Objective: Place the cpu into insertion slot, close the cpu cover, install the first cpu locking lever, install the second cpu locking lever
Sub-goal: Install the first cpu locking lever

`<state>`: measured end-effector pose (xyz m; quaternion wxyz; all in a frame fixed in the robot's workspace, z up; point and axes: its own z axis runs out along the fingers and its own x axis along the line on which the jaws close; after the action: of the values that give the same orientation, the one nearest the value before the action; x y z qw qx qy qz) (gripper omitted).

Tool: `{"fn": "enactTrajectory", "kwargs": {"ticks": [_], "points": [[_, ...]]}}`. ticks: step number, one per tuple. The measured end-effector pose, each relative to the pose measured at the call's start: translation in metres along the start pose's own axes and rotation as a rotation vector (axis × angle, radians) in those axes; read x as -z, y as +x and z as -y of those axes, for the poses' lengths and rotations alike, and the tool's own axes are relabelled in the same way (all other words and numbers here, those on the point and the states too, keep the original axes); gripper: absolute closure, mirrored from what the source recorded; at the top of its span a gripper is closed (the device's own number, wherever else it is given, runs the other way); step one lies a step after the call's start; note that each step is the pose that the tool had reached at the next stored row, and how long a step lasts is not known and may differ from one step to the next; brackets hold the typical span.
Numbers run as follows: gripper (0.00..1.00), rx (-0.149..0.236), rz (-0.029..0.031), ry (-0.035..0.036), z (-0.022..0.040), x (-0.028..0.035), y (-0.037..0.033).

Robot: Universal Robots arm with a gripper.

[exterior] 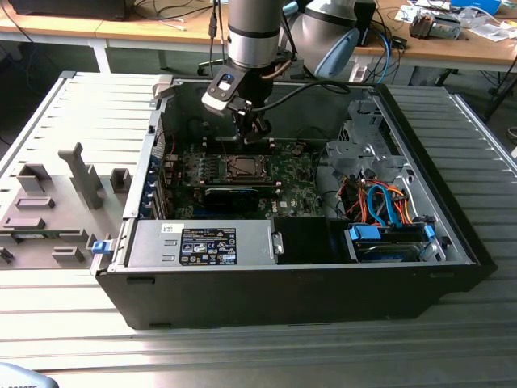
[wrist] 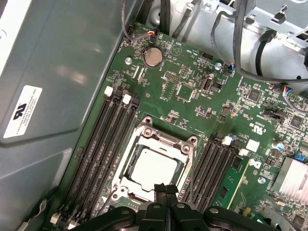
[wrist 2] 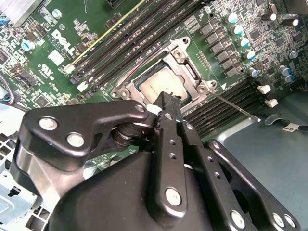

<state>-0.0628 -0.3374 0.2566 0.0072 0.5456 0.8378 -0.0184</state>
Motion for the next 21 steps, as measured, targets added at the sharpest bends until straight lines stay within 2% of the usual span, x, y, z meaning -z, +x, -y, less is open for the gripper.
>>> {"fn": "enactTrajectory", "kwargs": {"ticks": [21], "points": [[0.89,0.037,0.0008,-0.0012,0.0,0.0,0.0]]}}
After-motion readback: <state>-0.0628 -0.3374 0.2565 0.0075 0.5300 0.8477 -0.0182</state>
